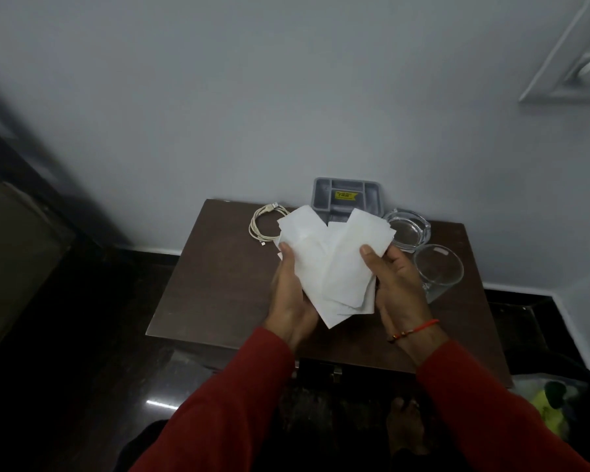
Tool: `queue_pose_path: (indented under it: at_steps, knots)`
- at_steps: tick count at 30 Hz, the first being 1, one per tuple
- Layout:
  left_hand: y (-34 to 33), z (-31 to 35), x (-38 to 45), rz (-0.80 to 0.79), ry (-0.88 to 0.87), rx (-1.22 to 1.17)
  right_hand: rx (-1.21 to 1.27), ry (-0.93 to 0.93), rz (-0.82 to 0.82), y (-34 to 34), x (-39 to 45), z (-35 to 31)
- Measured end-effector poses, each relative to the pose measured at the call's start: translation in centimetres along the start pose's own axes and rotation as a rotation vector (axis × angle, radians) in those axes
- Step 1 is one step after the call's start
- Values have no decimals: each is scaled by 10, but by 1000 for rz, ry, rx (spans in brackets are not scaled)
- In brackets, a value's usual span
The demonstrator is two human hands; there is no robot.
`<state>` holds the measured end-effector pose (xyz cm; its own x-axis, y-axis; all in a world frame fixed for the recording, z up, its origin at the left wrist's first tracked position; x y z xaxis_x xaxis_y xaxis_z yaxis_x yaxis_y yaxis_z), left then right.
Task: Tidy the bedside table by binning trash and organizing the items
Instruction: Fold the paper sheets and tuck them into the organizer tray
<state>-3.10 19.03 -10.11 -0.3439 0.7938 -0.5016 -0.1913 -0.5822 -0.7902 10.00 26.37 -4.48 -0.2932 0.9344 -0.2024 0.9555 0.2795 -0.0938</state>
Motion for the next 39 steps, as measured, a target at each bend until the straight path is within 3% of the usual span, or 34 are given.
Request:
queue_pose_path:
  at_steps: [9, 12, 16, 25, 27, 29, 32, 35, 39]
  knots:
    - [-20, 25, -15, -58, -267, 418, -238, 114, -56, -1, -1, -11]
    - [-14, 30, -14, -4, -273, 364, -239, 96, -52, -1, 0, -7]
    - [-11, 32, -13, 15, -236, 203, -284, 1, -174, -15, -6, 10]
    - [4, 57, -7, 143, -272, 99, -501, 241, 101, 16, -12, -62]
    - [3, 58, -7, 153, -255, 89, -406, 272, 132, 20, -11, -90]
    - [0, 62, -11, 151, -275, 110, -144, 212, 106, 19, -3, -103]
    - [-15, 75, -17, 58, -442, 357, 45, 50, -44, -10, 5, -92]
    - [-38, 74, -27, -54, -502, 505, -271, 29, -75, -34, 1, -70]
    - [-39, 55, -25, -43, -227, 268, -577, 152, -104, -47, -1, -65]
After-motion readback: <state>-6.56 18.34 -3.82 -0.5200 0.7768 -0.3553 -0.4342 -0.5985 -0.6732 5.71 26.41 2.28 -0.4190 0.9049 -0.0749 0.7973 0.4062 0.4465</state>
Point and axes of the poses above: each hand's wrist, its own x-axis towards the middle knuckle, its own y-axis out of the back of the hand, z = x × y, the point moved 10 cm from there along x, towards the middle knuckle, and after that the axes turned 14 degrees about -x, right-handed, at the moved point
